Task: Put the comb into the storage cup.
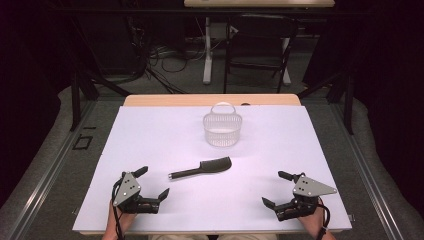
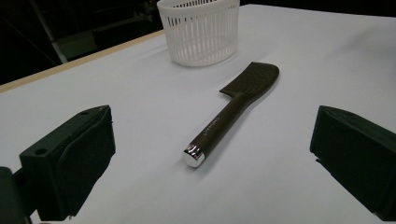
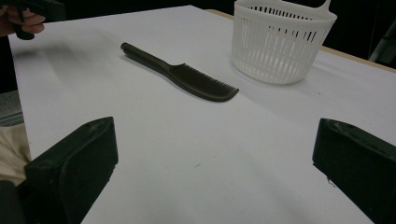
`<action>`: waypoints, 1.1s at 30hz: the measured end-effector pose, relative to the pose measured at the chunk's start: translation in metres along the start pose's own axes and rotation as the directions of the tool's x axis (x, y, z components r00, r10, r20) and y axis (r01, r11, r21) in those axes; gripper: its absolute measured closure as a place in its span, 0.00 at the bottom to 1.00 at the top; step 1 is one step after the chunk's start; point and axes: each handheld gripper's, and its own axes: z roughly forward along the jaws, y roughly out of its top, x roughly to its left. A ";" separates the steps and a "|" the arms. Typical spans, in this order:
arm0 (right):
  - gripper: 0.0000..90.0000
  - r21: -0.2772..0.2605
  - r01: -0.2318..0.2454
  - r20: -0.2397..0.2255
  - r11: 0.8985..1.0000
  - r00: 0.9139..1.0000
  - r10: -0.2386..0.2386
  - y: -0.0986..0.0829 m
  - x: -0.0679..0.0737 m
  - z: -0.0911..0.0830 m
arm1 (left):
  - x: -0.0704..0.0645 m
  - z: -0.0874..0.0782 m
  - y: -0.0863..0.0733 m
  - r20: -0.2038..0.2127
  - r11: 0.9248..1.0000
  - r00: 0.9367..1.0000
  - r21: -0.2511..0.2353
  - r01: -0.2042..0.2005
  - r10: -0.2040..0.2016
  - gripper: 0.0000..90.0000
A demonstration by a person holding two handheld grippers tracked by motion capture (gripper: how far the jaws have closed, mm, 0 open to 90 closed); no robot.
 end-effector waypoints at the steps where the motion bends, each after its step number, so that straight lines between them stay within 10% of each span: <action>1: 0.00 -0.003 0.003 0.000 1.000 1.000 -0.003 0.000 0.000 0.000 | 0.000 0.001 0.001 -0.001 1.000 1.000 0.000 -0.003 0.003 0.00; 33: 0.00 -0.001 0.007 0.005 1.000 1.000 -0.007 0.000 0.001 -0.001 | 0.010 0.027 0.029 0.053 0.993 0.999 0.114 -0.017 0.011 0.00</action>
